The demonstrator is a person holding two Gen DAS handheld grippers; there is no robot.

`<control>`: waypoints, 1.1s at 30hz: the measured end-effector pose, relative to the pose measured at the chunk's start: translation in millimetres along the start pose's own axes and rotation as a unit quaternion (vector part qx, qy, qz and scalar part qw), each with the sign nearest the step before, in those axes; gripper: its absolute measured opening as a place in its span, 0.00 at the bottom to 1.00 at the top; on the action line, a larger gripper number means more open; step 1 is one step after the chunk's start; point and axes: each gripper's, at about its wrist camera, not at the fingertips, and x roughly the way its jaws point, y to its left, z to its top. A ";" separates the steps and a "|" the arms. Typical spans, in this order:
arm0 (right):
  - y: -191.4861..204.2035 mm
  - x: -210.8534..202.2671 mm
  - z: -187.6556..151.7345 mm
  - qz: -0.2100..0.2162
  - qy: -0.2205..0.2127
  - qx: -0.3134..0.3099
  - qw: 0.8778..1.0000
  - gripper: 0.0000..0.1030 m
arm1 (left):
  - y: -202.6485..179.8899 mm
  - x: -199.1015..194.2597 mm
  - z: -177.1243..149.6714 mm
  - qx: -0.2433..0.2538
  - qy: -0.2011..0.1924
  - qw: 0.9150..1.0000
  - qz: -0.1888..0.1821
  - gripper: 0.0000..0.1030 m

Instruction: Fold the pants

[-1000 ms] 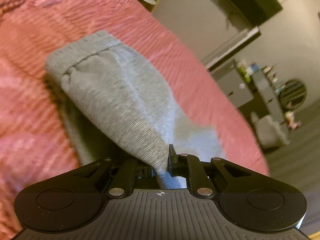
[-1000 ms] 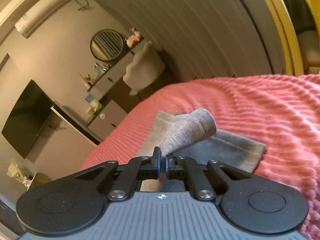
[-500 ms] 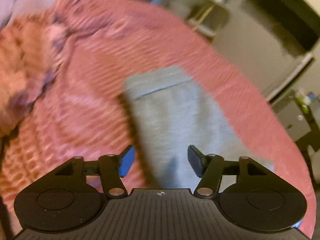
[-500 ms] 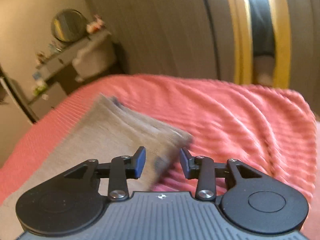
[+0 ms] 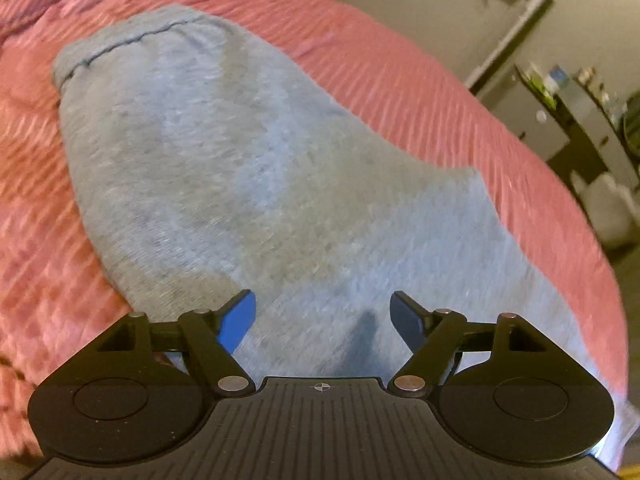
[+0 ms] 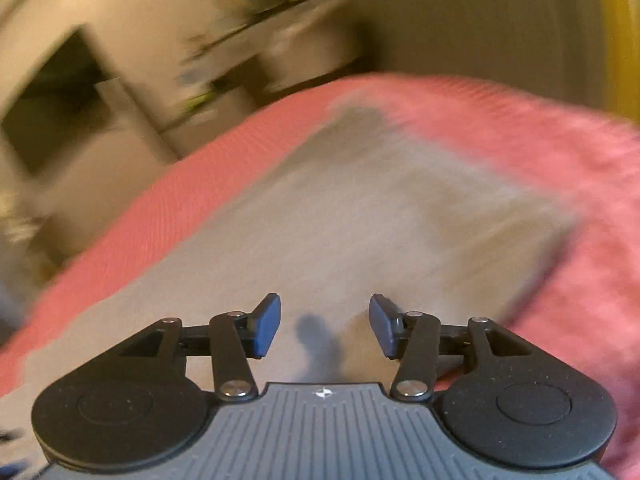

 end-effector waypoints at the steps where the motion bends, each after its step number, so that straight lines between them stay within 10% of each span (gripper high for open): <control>1: -7.4 -0.1 9.5 -0.033 -0.010 0.015 0.999 0.48 | 1.4 0.1 0.8 -0.006 -0.002 1.000 -0.002 0.78; 8: -37.4 6.8 62.0 -0.003 -0.042 0.106 0.993 0.47 | -7.9 3.2 -3.5 0.024 -0.009 1.000 0.002 0.83; 12: -33.5 35.5 84.9 0.005 -0.030 0.116 0.993 0.27 | -10.8 8.5 -1.6 0.029 -0.023 0.999 -0.008 0.85; 20: 0.5 122.5 115.3 -0.038 0.014 0.000 0.999 0.25 | -20.6 21.0 -0.9 0.062 -0.051 0.997 -0.004 0.93; 25: 1.4 136.6 144.9 -0.031 -0.029 0.044 0.998 0.25 | -30.2 26.2 -3.6 0.096 -0.063 0.993 0.018 0.93; 33: -12.4 101.4 128.5 0.017 -0.030 0.010 0.999 0.52 | -34.7 26.5 -9.8 0.127 -0.067 0.989 0.023 0.96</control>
